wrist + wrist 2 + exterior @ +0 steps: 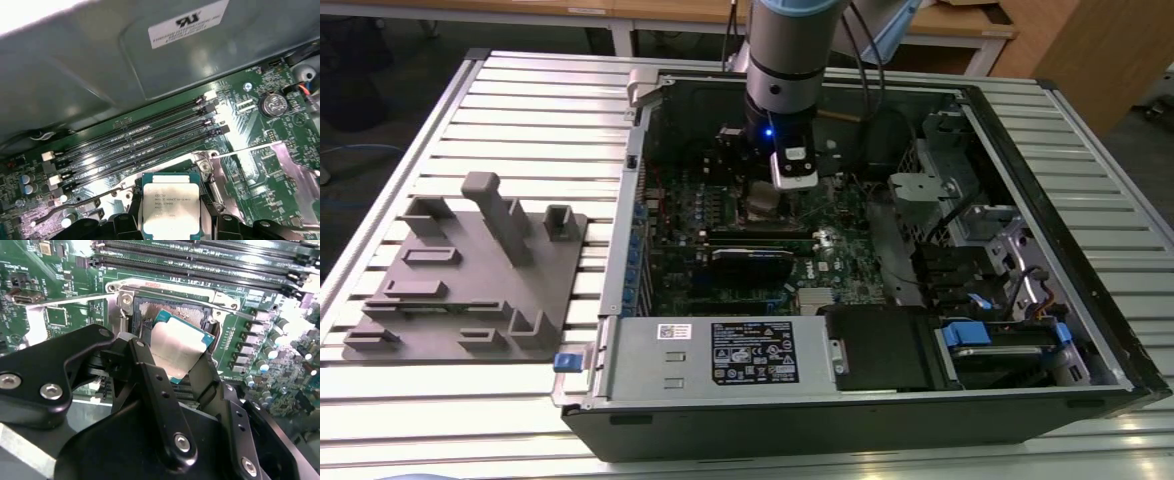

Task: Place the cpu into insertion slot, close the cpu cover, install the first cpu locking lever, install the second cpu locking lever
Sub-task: 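Place the cpu into insertion slot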

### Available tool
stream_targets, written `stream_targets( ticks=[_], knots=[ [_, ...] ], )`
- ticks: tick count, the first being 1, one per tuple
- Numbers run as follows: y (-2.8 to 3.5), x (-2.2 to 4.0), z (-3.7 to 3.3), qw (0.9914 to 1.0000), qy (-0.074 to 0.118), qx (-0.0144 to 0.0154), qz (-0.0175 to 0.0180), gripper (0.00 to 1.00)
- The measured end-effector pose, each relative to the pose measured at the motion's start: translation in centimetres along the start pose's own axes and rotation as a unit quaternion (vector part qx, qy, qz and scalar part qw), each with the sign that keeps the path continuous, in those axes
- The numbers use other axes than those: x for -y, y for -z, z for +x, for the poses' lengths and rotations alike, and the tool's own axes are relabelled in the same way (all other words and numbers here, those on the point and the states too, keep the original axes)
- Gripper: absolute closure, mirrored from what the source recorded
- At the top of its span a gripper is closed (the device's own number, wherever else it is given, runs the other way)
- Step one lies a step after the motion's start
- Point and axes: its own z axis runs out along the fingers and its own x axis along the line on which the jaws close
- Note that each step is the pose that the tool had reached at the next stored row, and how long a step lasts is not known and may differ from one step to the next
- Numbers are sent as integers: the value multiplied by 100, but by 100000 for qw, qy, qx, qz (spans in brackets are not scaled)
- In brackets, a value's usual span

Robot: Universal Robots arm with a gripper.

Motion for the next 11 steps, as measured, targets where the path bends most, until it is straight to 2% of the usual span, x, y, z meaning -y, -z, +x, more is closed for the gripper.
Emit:
stream_targets(
  ticks=[3,5,9,11],
  knots=[
    [32,-3,0,99998,-611,59,-16,46],
    [31,-3,1,99982,-1878,172,-57,46],
    [31,-3,1,99852,-5417,487,-107,46],
    [31,-3,0,99815,-6059,540,-118,46]
  ],
)
